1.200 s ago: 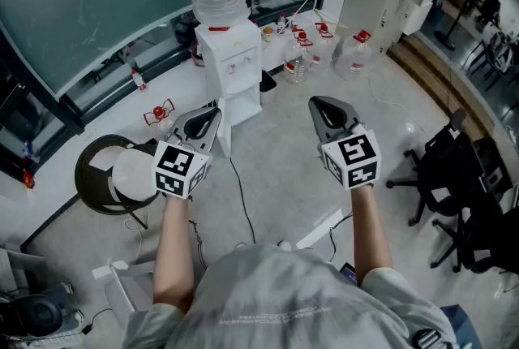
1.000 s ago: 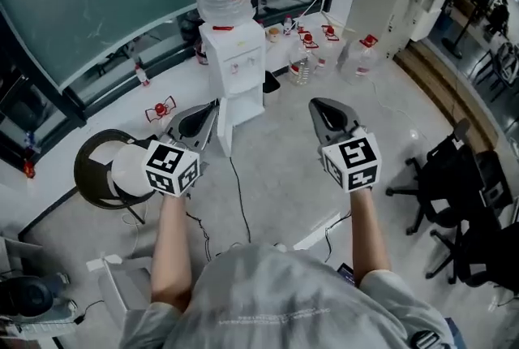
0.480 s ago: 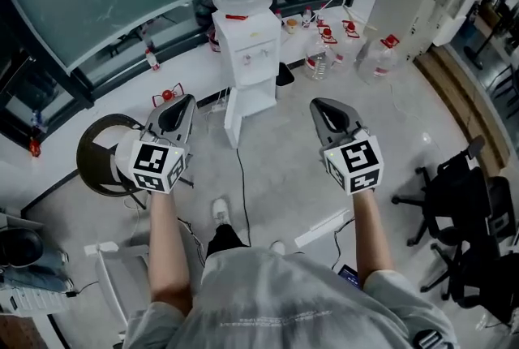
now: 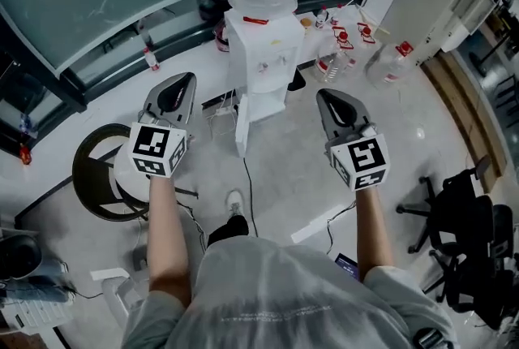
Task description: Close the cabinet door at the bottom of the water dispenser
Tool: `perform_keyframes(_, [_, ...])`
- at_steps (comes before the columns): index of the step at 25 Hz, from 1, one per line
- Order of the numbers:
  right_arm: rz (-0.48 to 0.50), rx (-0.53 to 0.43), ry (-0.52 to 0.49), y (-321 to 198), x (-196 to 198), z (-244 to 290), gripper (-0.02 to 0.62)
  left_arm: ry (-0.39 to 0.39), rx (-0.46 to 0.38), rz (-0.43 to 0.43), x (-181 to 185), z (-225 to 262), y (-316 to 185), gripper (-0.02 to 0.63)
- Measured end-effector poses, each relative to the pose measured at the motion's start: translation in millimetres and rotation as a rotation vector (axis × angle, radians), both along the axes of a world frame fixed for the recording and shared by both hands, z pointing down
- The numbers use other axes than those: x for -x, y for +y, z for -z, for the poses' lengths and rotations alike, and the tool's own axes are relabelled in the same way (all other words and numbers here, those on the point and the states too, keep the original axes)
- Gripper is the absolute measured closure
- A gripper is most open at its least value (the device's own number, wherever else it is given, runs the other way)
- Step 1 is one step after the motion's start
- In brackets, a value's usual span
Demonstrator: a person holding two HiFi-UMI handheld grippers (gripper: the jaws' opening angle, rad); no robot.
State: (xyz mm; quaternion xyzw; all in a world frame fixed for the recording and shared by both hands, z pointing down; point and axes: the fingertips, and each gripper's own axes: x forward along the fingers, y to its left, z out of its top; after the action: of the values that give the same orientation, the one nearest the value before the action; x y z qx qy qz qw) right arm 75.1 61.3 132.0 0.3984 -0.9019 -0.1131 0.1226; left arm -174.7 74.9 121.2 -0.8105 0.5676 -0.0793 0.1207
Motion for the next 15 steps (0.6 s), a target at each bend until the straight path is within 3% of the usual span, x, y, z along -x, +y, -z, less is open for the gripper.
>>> perform_keyframes(4, [-0.010, 0.037, 0.009, -58, 60, -11, 0.565, 0.012, 0.003, -0.064, 45, -3, -61, 0.587])
perform_keyframes(7, [-0.022, 0.079, 0.014, -95, 97, -31, 0.565, 0.068, 0.035, -0.104, 78, -19, -97, 0.588])
perform_keyframes(12, [-0.035, 0.189, 0.048, -146, 149, -90, 0.562, 0.232, 0.167, -0.150, 129, -86, -143, 0.588])
perform_keyframes(15, [-0.047, 0.267, 0.057, -173, 171, -137, 0.552, 0.425, 0.260, -0.161, 155, -134, -164, 0.588])
